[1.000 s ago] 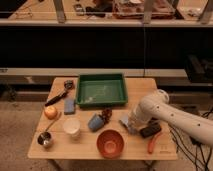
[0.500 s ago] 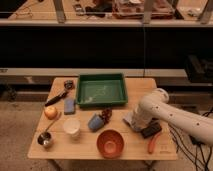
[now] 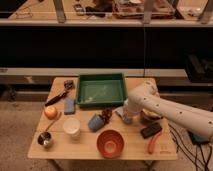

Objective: Wipe table surface with towel

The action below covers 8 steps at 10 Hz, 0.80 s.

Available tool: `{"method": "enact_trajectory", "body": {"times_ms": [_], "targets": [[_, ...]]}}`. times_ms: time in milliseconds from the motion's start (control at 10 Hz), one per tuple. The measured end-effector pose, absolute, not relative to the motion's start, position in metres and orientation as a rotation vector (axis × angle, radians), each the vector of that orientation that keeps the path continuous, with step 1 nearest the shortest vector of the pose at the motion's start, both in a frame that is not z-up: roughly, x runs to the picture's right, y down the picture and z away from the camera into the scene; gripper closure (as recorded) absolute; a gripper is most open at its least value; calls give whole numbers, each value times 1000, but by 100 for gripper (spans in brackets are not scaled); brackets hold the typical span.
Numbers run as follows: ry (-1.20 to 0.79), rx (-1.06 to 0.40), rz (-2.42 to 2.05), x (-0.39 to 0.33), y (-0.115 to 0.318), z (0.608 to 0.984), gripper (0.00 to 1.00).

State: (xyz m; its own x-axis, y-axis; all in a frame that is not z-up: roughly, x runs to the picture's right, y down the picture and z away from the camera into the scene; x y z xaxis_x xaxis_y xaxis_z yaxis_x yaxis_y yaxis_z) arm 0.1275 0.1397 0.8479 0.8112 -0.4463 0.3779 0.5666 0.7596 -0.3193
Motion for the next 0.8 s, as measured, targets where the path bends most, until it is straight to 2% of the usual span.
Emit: {"method": "enact_trajectory", "body": {"times_ms": [200,800], "targets": [[-315,-453,-580,116,146,849,86],[-368,-501,-641,142,182,797,86]]}}
